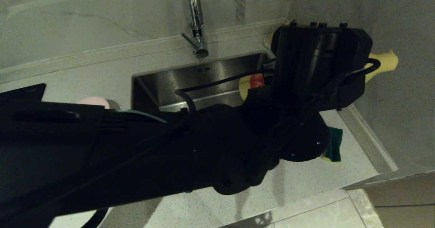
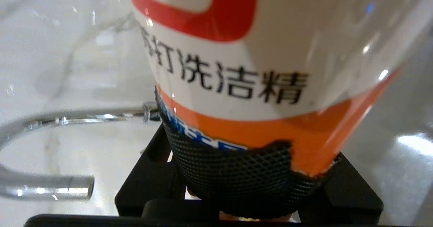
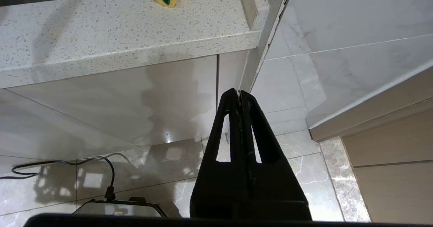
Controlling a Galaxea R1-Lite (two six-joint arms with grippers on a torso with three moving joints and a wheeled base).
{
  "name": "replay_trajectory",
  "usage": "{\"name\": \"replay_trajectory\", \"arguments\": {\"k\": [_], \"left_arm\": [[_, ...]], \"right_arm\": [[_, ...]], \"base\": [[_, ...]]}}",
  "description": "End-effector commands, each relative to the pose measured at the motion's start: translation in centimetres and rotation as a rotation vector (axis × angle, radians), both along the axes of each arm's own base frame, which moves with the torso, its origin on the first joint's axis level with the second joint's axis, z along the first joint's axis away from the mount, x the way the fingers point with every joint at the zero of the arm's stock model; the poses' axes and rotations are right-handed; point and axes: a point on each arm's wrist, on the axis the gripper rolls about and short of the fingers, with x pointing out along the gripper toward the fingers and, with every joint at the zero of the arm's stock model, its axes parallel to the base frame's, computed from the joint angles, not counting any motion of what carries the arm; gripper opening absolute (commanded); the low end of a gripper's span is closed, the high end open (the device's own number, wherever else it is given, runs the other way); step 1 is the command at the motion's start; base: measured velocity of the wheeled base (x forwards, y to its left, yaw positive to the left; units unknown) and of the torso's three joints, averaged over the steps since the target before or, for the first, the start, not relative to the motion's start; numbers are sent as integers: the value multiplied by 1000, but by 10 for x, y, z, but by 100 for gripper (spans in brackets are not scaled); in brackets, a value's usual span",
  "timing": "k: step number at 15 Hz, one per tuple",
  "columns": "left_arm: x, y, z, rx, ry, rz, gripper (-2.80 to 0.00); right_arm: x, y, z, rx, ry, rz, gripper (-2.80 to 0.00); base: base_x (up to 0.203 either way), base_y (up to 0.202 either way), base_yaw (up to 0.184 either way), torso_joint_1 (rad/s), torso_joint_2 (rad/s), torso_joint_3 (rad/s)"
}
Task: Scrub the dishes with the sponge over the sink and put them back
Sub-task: Squeeze it onto the sponge
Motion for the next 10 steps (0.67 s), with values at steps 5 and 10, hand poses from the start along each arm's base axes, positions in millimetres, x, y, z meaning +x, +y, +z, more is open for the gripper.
{"name": "replay_trajectory", "arguments": {"k": [5,10], "left_arm": [[3,-23,-40,105,26,-12,-280],[4,-34,-69,168,47,-13,-280]], "right_arm": [[0,0,0,0,0,0,-280],[0,0,0,0,0,0,-280]], "base": [[0,0,0,0,0,0],[0,0,0,0,0,0]]}}
